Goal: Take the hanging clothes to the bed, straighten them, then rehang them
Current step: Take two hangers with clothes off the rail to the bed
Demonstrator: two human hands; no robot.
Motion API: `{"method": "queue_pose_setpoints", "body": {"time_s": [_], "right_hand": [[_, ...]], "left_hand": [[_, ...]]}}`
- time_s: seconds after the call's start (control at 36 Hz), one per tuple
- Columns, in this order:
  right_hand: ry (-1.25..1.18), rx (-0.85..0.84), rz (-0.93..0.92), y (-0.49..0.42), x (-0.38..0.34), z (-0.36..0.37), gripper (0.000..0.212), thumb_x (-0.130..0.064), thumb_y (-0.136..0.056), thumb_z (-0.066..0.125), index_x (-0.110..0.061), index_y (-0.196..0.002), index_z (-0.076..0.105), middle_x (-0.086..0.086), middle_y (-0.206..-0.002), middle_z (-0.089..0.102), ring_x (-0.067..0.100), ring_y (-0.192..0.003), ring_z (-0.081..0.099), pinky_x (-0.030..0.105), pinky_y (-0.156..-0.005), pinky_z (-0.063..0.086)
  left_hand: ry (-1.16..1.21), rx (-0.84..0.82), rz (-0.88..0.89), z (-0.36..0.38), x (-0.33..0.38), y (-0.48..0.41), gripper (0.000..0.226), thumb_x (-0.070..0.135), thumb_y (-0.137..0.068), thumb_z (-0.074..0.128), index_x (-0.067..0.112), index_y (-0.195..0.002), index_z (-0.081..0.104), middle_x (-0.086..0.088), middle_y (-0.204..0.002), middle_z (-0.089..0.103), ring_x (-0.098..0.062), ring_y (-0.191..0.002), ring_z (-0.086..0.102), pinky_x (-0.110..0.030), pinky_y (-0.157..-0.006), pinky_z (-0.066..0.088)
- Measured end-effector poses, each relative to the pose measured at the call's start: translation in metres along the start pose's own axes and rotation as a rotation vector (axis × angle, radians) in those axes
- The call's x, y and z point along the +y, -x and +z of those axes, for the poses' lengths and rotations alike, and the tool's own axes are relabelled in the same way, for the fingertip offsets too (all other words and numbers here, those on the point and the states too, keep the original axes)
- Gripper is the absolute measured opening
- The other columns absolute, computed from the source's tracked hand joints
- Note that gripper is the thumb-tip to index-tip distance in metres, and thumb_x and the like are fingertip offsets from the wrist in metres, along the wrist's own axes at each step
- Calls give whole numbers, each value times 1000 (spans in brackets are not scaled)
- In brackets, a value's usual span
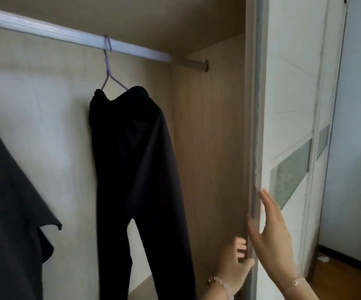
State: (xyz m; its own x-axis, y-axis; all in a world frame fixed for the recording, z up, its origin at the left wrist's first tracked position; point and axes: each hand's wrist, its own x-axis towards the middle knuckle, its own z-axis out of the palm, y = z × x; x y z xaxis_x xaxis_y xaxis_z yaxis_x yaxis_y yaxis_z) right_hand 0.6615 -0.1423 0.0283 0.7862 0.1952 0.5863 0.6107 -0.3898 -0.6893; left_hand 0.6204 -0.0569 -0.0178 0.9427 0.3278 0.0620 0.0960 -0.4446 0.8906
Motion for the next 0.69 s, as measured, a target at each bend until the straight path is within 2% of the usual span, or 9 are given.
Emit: {"method": "queue_pose_setpoints", "body": {"time_s": [0.06,0.11,0.17,0.22,0.31,0.39,0.5,0.61,0.69], "right_hand": [[-70,147,-119,-1,-26,2,55,7,-92,76,-3,-145,63,14,-148,64,25,-135,62,29,-111,48],[-157,195,-225,-5,-58,4,45,11,-91,75,-3,-134,70,0,-127,69,4,-118,59,8,-97,39],[-283,164,-333,-11,-94,6,36,2,-99,71,-17,-130,69,-21,-119,66,-19,-111,55,-7,-97,34],[-438,94,-380,-20,-128,11,31,-10,-103,63,-32,-126,63,-42,-117,60,-34,-112,52,-15,-99,33],[-609,-33,-355,-40,-178,17,36,-14,-102,62,-35,-132,60,-49,-116,57,-34,-112,53,-3,-105,42],[-636,-120,-371,-66,-220,21,46,-7,-106,62,-19,-149,58,-26,-133,59,-9,-128,56,23,-120,40],[-522,-310,-405,-103,-269,24,57,-13,-107,62,-15,-162,46,0,-162,52,18,-152,47,26,-119,33],[-483,-514,-359,-132,-303,29,62,-15,-106,63,-14,-164,43,14,-167,47,30,-154,44,41,-127,34],[-493,-639,-318,-149,-314,44,64,-9,-104,66,-7,-163,43,16,-166,48,32,-147,50,39,-122,38]], "left_hand": [[72,68,50,-26,13,24,28,17,-85,60,35,-104,47,12,-106,58,8,-84,59,-9,-78,46],[125,136,108,-58,25,50,24,13,-85,60,36,-92,54,15,-90,62,13,-71,60,-6,-71,47],[51,251,202,-93,41,77,27,10,-85,60,36,-79,62,11,-80,68,7,-71,64,-8,-69,49],[-46,402,353,-125,58,103,31,11,-83,59,42,-85,60,21,-96,66,4,-85,66,-9,-75,50],[-220,583,559,-169,79,134,23,26,-82,55,43,-98,56,25,-111,58,2,-97,63,-9,-81,49],[-434,788,664,-214,103,157,22,32,-84,48,42,-103,56,21,-111,59,6,-101,59,-7,-86,44],[-867,1164,673,-272,144,190,25,26,-87,46,26,-111,56,15,-108,62,3,-100,54,-8,-88,39],[-1162,1449,425,-316,184,219,35,24,-88,47,16,-121,55,-1,-117,61,-14,-110,52,-21,-88,38],[-1350,1457,9,-343,202,234,40,23,-91,48,13,-129,47,-6,-128,53,-24,-119,47,-34,-91,41]]}}
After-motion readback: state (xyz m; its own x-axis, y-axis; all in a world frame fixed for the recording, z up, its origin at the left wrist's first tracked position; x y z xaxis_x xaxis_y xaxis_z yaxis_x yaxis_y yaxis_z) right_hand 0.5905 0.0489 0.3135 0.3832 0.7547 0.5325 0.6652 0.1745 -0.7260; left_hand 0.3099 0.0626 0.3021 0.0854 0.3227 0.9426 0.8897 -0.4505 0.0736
